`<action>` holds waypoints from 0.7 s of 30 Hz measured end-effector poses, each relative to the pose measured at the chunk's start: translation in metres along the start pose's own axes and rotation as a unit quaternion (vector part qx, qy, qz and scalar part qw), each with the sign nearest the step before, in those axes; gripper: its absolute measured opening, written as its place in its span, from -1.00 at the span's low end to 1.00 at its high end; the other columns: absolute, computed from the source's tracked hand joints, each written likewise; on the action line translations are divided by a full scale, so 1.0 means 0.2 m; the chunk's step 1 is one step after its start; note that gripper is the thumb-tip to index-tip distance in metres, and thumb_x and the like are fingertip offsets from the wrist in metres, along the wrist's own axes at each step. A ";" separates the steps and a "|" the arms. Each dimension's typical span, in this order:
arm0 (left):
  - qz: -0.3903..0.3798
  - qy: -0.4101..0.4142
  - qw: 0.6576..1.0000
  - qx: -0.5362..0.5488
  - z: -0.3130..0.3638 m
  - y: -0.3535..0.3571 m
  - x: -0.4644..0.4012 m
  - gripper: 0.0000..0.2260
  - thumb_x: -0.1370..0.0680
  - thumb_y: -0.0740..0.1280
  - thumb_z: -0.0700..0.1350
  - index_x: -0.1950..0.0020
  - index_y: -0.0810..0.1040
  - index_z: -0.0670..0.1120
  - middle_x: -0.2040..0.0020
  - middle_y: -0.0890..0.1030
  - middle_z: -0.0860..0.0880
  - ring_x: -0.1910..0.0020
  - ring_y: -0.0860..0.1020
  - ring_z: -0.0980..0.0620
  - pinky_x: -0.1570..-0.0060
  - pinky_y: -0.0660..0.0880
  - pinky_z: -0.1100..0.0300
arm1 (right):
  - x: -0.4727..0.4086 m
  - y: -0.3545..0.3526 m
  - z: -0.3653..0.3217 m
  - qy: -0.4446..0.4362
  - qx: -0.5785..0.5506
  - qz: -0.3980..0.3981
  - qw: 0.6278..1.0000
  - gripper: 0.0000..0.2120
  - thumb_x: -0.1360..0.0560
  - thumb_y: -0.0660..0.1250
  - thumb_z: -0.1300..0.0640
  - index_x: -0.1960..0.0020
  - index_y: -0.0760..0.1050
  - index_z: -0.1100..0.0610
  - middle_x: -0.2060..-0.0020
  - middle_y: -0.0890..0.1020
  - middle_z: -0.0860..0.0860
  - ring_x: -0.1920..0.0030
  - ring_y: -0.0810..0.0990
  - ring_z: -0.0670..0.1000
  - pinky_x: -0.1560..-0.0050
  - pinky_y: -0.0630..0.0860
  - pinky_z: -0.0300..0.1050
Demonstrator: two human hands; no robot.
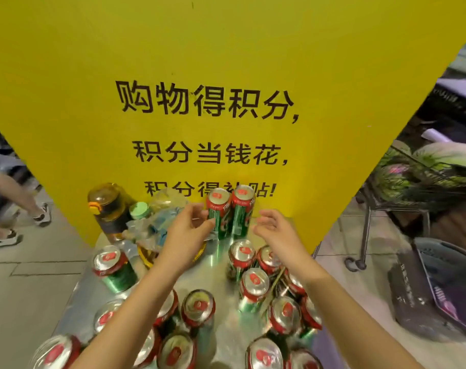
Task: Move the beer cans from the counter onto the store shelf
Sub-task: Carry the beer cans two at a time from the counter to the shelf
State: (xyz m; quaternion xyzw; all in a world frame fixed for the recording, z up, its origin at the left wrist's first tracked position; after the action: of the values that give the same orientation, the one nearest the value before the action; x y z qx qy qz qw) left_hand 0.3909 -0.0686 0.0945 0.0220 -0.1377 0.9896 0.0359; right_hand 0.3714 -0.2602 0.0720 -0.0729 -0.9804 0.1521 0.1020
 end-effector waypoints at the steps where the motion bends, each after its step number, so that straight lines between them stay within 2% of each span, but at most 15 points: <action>1: -0.003 -0.003 1.000 -0.007 -0.01 0.03 -0.08 -0.69 -0.51 0.35 -0.21 -0.22 0.39 -0.06 0.00 0.51 0.11 -0.12 0.51 0.00 -0.16 0.46 0.05 | -0.08 0.00 0.02 0.009 0.009 0.006 1.000 -0.51 -0.47 0.40 0.12 -0.35 0.34 0.07 -0.21 0.50 0.01 -0.21 0.49 0.01 -0.15 0.45 -0.12; 2: -0.010 -0.008 1.000 -0.021 -0.03 0.06 -0.16 -0.63 -0.50 0.37 -0.20 -0.26 0.37 -0.07 -0.02 0.51 0.11 -0.13 0.50 0.01 -0.18 0.45 0.02 | -0.15 0.00 0.04 0.017 0.018 0.008 1.000 -0.47 -0.46 0.42 0.11 -0.37 0.31 0.06 -0.24 0.48 0.01 -0.22 0.47 0.00 -0.20 0.44 -0.07; 4: -0.023 -0.025 0.998 -0.056 -0.07 0.09 -0.30 -0.47 -0.47 0.41 -0.16 -0.38 0.29 -0.13 -0.20 0.49 -0.02 -0.21 0.47 -0.04 -0.24 0.42 -0.04 | -0.27 0.01 0.07 0.017 0.030 -0.001 0.999 -0.39 -0.45 0.44 0.09 -0.41 0.24 0.03 -0.28 0.43 0.00 -0.23 0.42 -0.03 -0.24 0.40 -0.08; 7: -0.048 -0.044 0.992 -0.110 -0.17 0.13 -0.47 -0.24 -0.39 0.49 -0.15 -0.48 0.15 -0.14 -0.41 0.34 -0.11 -0.34 0.37 -0.08 -0.30 0.34 0.04 | -0.41 0.05 0.11 0.017 0.028 -0.021 0.999 -0.25 -0.42 0.47 0.15 -0.48 0.14 0.08 -0.33 0.37 0.02 -0.31 0.35 -0.03 -0.28 0.33 -0.14; 9: -0.071 -0.053 0.988 -0.123 -0.24 0.16 -0.54 -0.13 -0.34 0.53 -0.18 -0.51 0.08 -0.14 -0.45 0.28 -0.12 -0.39 0.32 -0.08 -0.31 0.28 0.11 | -0.48 0.09 0.14 0.008 0.016 -0.040 0.999 -0.23 -0.39 0.50 0.21 -0.46 0.15 0.09 -0.23 0.40 -0.07 -0.26 0.36 -0.10 -0.19 0.32 -0.29; 12: -0.106 -0.057 0.987 -0.104 -0.29 0.20 -0.60 -0.10 -0.29 0.56 -0.25 -0.49 0.09 -0.17 -0.37 0.37 -0.12 -0.29 0.38 0.00 -0.25 0.31 0.20 | -0.56 0.14 0.18 -0.008 -0.001 -0.036 0.999 -0.30 -0.34 0.54 0.25 -0.33 0.25 0.02 -0.08 0.48 -0.16 -0.11 0.48 -0.19 0.10 0.36 -0.59; 14: -0.120 -0.054 0.988 -0.080 -0.31 0.21 -0.62 -0.15 -0.28 0.55 -0.29 -0.45 0.15 -0.15 -0.24 0.45 -0.05 -0.18 0.42 0.06 -0.13 0.33 0.25 | -0.60 0.16 0.21 -0.014 -0.016 -0.022 1.000 -0.31 -0.31 0.55 0.28 -0.31 0.27 0.05 -0.08 0.52 -0.09 -0.11 0.51 -0.14 0.14 0.38 -0.62; 17: -0.124 -0.038 0.989 -0.069 -0.34 0.22 -0.64 -0.24 -0.28 0.54 -0.31 -0.37 0.25 -0.10 -0.09 0.47 0.05 -0.15 0.48 0.05 0.01 0.38 0.35 | -0.64 0.18 0.24 -0.017 -0.026 0.000 1.000 -0.36 -0.31 0.55 0.29 -0.24 0.29 0.01 -0.06 0.54 -0.09 -0.09 0.53 -0.11 0.12 0.43 -0.57; 21: -0.120 -0.019 0.990 -0.073 -0.36 0.21 -0.67 -0.34 -0.27 0.56 -0.28 -0.29 0.37 -0.06 -0.02 0.52 0.09 -0.06 0.52 0.09 0.14 0.37 0.50 | -0.65 0.17 0.26 -0.025 -0.029 0.015 0.999 -0.39 -0.30 0.55 0.29 -0.24 0.35 0.03 0.01 0.53 -0.19 0.03 0.50 -0.31 0.15 0.39 -0.61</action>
State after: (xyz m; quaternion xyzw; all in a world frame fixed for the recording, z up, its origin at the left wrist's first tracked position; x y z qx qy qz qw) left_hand 0.5180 -0.0977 0.0060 0.0541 -0.2061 0.9649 0.1533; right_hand 0.4905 -0.2656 -0.0101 -0.0872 -0.9854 0.1266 0.0733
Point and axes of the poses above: each hand's wrist, its own x-axis away from the middle knuckle, its own y-axis out of the palm, z = x × y, the point moved 4 cm from there along -x, towards the middle knuckle
